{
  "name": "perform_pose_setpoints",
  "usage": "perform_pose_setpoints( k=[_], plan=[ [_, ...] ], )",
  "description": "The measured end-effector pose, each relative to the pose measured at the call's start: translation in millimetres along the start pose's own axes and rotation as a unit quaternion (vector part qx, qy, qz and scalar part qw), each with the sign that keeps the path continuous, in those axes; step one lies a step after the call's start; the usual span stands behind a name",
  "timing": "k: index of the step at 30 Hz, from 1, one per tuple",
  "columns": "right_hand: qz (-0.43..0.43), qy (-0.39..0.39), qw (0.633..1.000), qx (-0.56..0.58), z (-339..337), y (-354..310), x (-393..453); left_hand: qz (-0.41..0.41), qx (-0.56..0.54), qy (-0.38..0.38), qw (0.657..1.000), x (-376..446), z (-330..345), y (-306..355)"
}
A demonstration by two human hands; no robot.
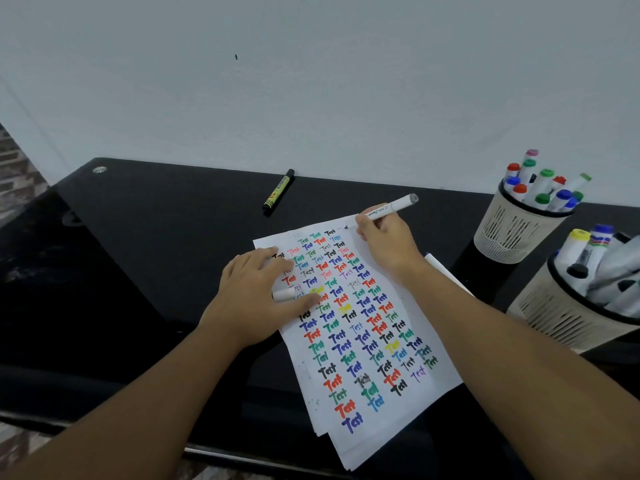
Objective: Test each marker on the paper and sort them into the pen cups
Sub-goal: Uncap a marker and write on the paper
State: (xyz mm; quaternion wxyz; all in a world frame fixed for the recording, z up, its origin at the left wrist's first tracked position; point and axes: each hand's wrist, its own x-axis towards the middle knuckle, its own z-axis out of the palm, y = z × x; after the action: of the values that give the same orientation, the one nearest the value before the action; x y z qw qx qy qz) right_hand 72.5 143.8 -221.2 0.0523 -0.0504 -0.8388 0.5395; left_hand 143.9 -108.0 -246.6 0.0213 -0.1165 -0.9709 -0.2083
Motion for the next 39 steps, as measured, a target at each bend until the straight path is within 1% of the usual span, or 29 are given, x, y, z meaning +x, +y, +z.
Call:
perform_pose_setpoints(
  k=[9,16,18,22,24,26,28,30,32,34,35,37,39],
  plan=[
    [0.009,0.001,1.000,-0.022,0.5,1.9,1.3,-0.001,-0.004,-0.005,1.000,0.2,-2.0,1.9],
    [-0.001,0.005,0.999,-0.036,0.9,1.1,0.8,0.005,-0.013,0.005,1.000,-1.0,-1.9,2.4],
    [0.002,0.009,0.999,-0.039,1.2,1.2,0.2,0.011,-0.026,0.007,1.000,-2.3,-3.5,3.4],
    [0.008,0.003,1.000,-0.029,1.4,-0.2,-0.6,-0.001,-0.098,0.019,0.995,-7.1,-10.0,6.9],
    [0.006,0.000,0.999,-0.036,0.9,-0.3,0.0,0.000,-0.101,0.026,0.995,-8.3,-10.8,6.2],
    [-0.015,0.011,1.000,-0.019,-0.1,-1.1,-1.0,0.008,-0.089,0.034,0.995,-8.8,-9.0,3.4],
    [-0.044,0.033,0.998,0.023,-1.2,-0.9,-3.1,0.018,-0.082,0.049,0.995,-8.6,-6.0,0.9],
    [-0.061,0.057,0.996,0.025,-1.9,1.0,-5.6,0.021,-0.072,0.063,0.995,-7.4,-4.2,-0.2],
    [-0.090,0.074,0.993,-0.020,-1.5,3.3,-7.1,0.018,-0.059,0.067,0.996,-4.6,-3.4,-1.0],
    [-0.147,0.082,0.980,-0.107,-0.5,4.2,-6.5,0.013,-0.050,0.065,0.997,-2.5,-3.1,-0.6],
    [-0.167,0.073,0.972,-0.148,0.5,2.0,-6.3,0.012,-0.050,0.064,0.997,-2.2,-2.8,-0.1],
    [-0.180,0.043,0.962,-0.203,2.2,-6.7,-7.1,0.011,-0.053,0.069,0.996,-3.1,-3.0,0.5],
    [-0.175,0.003,0.961,-0.215,0.9,-16.2,-9.3,0.013,-0.057,0.083,0.995,-4.8,-3.9,1.5]
  ],
)
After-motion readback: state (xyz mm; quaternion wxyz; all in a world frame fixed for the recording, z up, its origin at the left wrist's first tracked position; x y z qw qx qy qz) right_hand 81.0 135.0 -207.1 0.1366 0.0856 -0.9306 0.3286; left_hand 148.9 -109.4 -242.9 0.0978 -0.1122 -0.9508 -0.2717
